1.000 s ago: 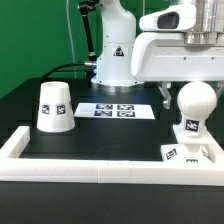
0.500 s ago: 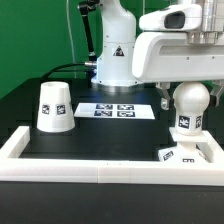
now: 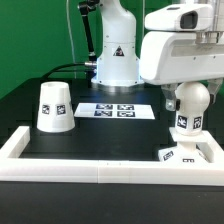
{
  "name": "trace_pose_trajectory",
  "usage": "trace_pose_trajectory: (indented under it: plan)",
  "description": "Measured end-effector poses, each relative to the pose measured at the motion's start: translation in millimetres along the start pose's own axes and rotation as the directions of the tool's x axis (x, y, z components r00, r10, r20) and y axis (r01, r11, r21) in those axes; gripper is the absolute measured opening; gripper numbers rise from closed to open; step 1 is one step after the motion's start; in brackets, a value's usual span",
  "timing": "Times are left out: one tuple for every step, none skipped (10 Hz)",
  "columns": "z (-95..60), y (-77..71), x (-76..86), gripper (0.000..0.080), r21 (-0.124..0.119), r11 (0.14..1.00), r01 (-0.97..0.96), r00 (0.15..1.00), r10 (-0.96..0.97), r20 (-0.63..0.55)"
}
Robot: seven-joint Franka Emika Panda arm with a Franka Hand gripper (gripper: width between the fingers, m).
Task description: Assemble lamp
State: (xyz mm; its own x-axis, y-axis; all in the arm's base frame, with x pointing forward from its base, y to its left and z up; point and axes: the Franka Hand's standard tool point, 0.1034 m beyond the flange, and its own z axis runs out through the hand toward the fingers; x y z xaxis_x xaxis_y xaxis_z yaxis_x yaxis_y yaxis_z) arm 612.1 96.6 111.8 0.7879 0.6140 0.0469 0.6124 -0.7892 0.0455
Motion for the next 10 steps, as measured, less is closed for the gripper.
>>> trace_pose_trajectory:
  plan:
    - [0.3,0.3,-0.4,0.0699,-0.003,0.997,0.076,0.997,-0.076,0.001]
    - [1.6,-1.7,-0.8,0.0699,-0.004,0.990,0.141,0.990,-0.141,0.002]
    - [2.7,-4.5,-0.9,0.0699,-0.002,0.986,0.168,0.986,-0.168,0.004]
    - [3.6,-5.6,-1.2,0.0699,-0.002,0.976,0.218,0.976,-0.218,0.007]
    - [4.8,-5.7,-1.7,0.0699,-0.001,0.976,0.216,0.976,-0.216,0.009]
    - [5.1,-5.4,-1.9,0.0699,0.000,0.978,0.208,0.978,-0.208,0.010]
    - [5.0,-5.1,-2.1,0.0572,0.000,0.978,0.207,0.978,-0.207,0.010]
    - [5.1,-5.1,-2.1,0.0574,0.000,0.982,0.190,0.982,-0.190,0.009]
    - [5.1,-5.0,-2.2,0.0574,0.000,0.985,0.175,0.985,-0.175,0.009]
    - [5.1,-4.8,-2.3,0.0574,0.000,0.985,0.175,0.985,-0.175,0.010]
